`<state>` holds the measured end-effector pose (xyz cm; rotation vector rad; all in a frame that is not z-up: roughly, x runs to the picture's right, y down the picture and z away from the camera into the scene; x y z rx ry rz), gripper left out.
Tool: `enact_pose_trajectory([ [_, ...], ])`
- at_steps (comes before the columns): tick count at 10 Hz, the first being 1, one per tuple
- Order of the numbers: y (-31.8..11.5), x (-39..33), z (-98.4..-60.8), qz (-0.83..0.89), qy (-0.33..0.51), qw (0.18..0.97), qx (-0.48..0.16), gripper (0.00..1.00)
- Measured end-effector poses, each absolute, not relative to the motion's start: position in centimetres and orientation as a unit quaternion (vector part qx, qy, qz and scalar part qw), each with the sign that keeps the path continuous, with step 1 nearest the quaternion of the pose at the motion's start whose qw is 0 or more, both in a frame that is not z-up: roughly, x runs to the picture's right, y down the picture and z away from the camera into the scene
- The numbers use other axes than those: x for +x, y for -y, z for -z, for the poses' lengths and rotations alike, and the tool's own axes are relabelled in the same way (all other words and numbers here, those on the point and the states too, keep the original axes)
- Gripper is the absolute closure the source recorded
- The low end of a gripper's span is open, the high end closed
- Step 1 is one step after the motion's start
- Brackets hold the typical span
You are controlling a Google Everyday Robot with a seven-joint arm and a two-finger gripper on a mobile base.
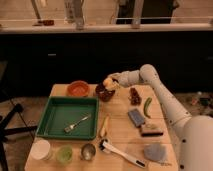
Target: Place apple in red bowl
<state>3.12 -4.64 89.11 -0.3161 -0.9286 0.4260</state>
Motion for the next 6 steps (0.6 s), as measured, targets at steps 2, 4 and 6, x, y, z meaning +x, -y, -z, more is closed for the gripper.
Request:
enact_pose_trajectory([
  [2, 5.2, 1.4, -89.8, -0.209, 0.456, 0.852, -0.152, 1.00],
  [4, 5.5, -0.1, -90.2, -0.207, 0.464, 0.847, -0.156, 1.00],
  [6, 5.7, -2.5, -90.6, -0.194, 0.472, 0.843, -0.168, 1.00],
])
